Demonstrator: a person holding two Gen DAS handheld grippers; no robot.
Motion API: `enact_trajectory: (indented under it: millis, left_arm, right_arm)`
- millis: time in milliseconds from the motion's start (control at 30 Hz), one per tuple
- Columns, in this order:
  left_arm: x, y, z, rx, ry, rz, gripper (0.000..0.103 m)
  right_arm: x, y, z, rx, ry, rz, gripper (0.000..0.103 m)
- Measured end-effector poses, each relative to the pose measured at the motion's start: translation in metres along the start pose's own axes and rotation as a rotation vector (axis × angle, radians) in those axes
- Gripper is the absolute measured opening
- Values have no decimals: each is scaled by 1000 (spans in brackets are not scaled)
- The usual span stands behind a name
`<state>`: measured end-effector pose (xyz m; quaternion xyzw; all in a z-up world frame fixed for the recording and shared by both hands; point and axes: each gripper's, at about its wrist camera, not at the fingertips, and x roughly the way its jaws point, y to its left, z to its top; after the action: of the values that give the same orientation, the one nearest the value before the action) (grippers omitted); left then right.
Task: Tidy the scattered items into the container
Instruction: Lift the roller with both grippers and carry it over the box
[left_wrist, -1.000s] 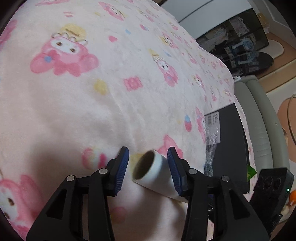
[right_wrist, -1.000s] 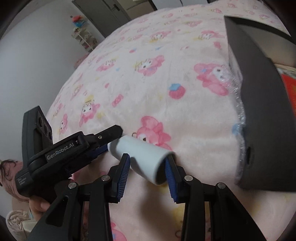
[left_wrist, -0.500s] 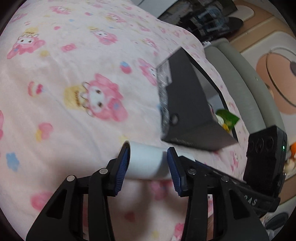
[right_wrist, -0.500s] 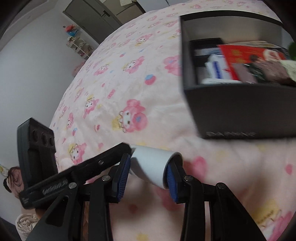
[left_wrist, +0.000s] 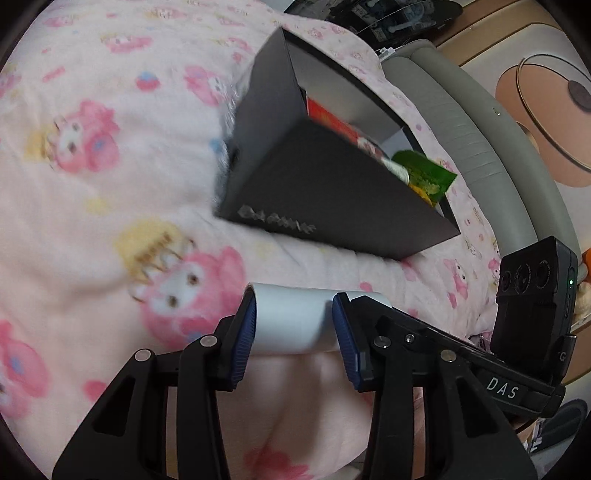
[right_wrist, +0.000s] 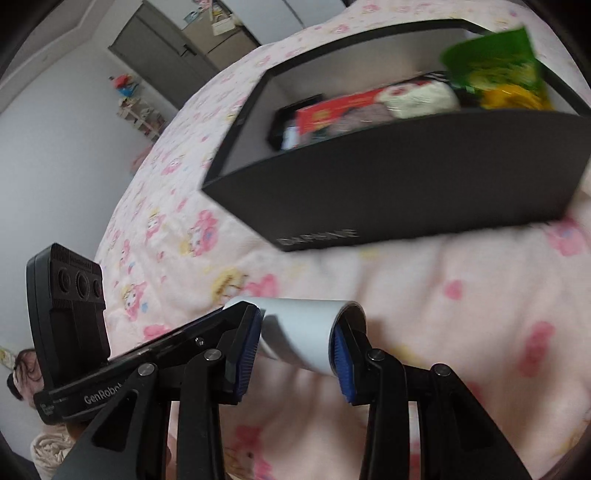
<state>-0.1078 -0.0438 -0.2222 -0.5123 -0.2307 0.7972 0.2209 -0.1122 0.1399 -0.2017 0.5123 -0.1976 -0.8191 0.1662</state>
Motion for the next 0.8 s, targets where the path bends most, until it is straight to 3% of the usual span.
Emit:
enact_trajectory:
  millis: [100, 200, 367, 433, 533, 667, 800]
  left_arm:
    - [-1, 6, -3, -29, -18, 9, 43]
    - [-2, 12, -5, -59, -38, 17, 50]
    - [-4, 22, -8, -105, -67, 22, 51]
    - [-1, 17, -8, -91, -65, 21, 50]
    - [-1, 4, -7, -28, -65, 16, 34]
    - [-3, -12, -12, 54, -78, 19, 32]
    - [-4, -2, -10, 1, -95, 20, 33]
  right_arm:
    - [2, -11, -6, 16, 21, -41, 34]
    - [0, -9, -6, 26, 9, -23, 34]
    - [-1, -13, -5, 14, 2, -39, 34]
    - [0, -19, -7, 21, 4, -54, 34]
    - [-1, -19, -9, 4, 8, -53, 34]
    - [-9, -18, -7, -9, -35, -82, 30]
    - [-22, -27, -3, 7, -82, -121, 30]
